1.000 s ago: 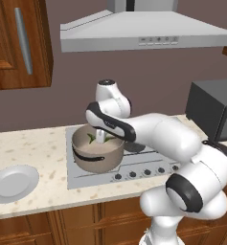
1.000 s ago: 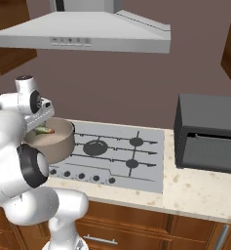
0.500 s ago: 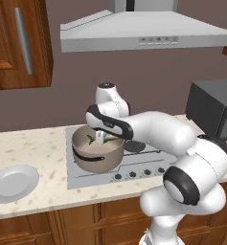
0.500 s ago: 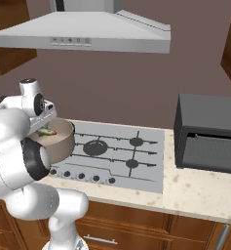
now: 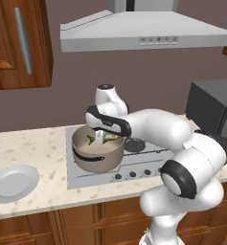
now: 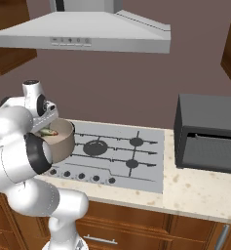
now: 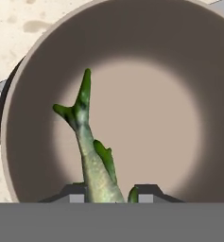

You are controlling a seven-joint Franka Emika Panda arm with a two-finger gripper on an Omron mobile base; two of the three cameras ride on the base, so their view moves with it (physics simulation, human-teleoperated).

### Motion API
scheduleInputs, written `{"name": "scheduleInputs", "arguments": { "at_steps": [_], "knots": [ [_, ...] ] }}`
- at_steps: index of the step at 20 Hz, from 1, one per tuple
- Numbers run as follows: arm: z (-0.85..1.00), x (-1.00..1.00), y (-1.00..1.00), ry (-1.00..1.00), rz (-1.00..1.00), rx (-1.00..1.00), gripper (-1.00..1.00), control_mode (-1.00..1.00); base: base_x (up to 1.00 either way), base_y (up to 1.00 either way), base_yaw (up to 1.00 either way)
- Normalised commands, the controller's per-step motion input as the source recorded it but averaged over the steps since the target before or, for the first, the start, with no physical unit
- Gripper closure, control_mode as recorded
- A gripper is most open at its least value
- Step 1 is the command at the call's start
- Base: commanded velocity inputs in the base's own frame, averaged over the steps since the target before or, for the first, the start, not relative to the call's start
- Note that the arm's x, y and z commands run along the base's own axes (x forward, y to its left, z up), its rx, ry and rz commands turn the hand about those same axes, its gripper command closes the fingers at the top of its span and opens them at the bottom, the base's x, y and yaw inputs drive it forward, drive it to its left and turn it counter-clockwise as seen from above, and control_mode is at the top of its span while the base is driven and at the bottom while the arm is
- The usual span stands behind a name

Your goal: Retrieve the frozen meat and place it in the pot on a burner. Then turn the burner on.

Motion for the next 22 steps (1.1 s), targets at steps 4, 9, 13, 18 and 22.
{"name": "scheduleInputs", "arguments": {
  "at_steps": [4, 9, 13, 18, 22],
  "knots": [
    [-0.06, 0.11, 0.0, 0.0, 0.0, 0.0, 1.0, -1.0, 0.0, 0.0, 0.0],
    [-0.08, 0.09, 0.0, 0.0, 0.0, 0.0, 1.0, -1.0, 0.0, 0.0, 0.0],
    [-0.16, 0.05, 0.0, 0.0, 0.0, 0.0, 1.0, -1.0, 0.0, 0.0, 0.0],
    [-0.13, 0.03, 0.0, 0.0, 0.0, 0.0, 1.0, -1.0, 0.0, 0.0, 0.0],
    [-0.1, 0.01, 0.0, 0.0, 0.0, 0.0, 1.0, -1.0, 0.0, 0.0, 0.0]
  ]
}}
